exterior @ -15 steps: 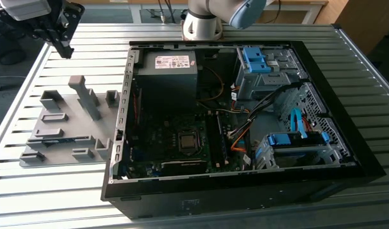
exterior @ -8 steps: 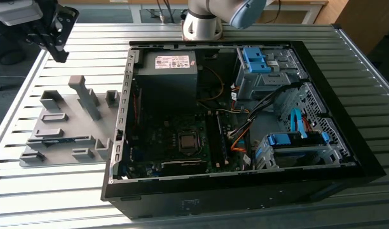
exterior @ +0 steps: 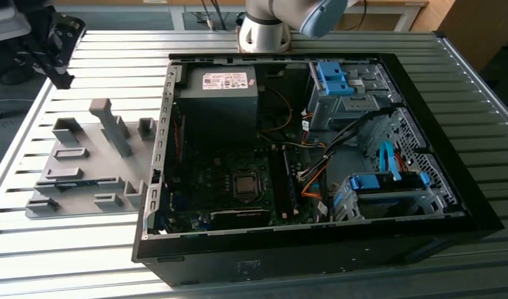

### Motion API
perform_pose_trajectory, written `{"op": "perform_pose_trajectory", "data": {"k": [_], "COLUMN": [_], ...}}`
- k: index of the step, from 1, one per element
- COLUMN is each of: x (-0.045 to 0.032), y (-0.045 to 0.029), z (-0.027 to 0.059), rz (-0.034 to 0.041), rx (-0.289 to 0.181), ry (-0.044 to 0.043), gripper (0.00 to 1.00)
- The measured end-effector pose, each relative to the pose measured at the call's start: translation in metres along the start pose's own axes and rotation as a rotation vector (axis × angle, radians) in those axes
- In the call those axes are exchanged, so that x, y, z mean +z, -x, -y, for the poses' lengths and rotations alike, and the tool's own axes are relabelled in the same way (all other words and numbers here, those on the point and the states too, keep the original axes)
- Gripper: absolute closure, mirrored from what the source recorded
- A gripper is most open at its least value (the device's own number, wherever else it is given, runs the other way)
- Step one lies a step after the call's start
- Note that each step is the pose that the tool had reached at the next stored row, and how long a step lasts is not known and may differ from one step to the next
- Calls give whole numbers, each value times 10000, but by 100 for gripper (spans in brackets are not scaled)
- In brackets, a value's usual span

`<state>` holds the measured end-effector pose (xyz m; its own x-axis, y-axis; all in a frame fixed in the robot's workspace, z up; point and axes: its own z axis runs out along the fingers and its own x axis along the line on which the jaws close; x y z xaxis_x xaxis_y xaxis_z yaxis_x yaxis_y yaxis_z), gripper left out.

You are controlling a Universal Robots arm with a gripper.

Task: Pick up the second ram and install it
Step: 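Reach for the second ram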

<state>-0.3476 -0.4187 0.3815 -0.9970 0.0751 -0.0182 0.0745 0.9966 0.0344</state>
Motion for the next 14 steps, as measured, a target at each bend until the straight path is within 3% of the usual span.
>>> {"op": "perform_pose_trajectory", "data": {"k": [4, 14], "x": [7, 23], "y": [-160, -267], "z": [32, 254], "rz": [-1, -8], "rx": [-10, -18], "ry": [-1, 0], "gripper": [90, 90]}}
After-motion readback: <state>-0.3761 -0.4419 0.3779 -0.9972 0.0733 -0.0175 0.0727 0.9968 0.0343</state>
